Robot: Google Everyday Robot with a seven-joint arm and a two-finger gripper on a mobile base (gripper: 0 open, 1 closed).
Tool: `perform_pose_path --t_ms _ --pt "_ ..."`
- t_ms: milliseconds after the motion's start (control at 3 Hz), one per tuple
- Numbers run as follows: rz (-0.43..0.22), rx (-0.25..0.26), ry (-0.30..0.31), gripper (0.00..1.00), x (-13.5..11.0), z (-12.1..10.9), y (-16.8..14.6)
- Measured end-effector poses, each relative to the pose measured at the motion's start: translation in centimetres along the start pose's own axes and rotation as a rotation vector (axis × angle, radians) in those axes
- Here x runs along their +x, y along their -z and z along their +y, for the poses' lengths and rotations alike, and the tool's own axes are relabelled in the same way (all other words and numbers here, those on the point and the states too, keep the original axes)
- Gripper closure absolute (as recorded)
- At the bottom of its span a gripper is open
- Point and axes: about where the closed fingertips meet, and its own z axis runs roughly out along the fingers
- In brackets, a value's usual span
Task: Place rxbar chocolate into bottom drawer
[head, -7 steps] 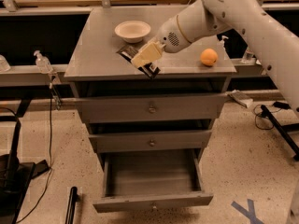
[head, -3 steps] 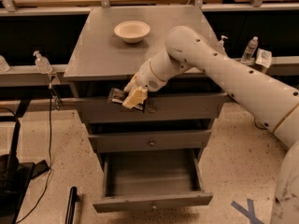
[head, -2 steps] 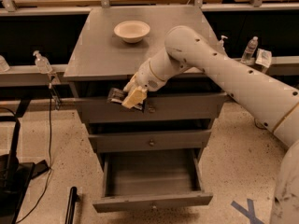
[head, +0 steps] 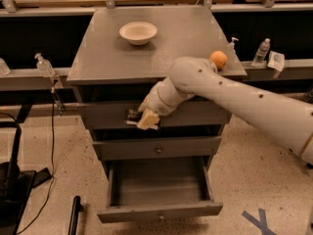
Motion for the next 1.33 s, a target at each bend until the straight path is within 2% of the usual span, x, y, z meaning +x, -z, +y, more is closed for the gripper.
perform_pose_path --t_ms 333,667,1000,1333 --pt "-0.014 0.0 0.082 1.0 6.6 3.2 -4.2" --pt "-0.028 -0.02 0.105 1.0 8.3 4.1 -5.9" --pt "-0.028 -0.02 0.105 1.0 8.3 4.1 -5.9" --pt "0.025 0.0 0.09 1.0 11.9 3.3 -7.5"
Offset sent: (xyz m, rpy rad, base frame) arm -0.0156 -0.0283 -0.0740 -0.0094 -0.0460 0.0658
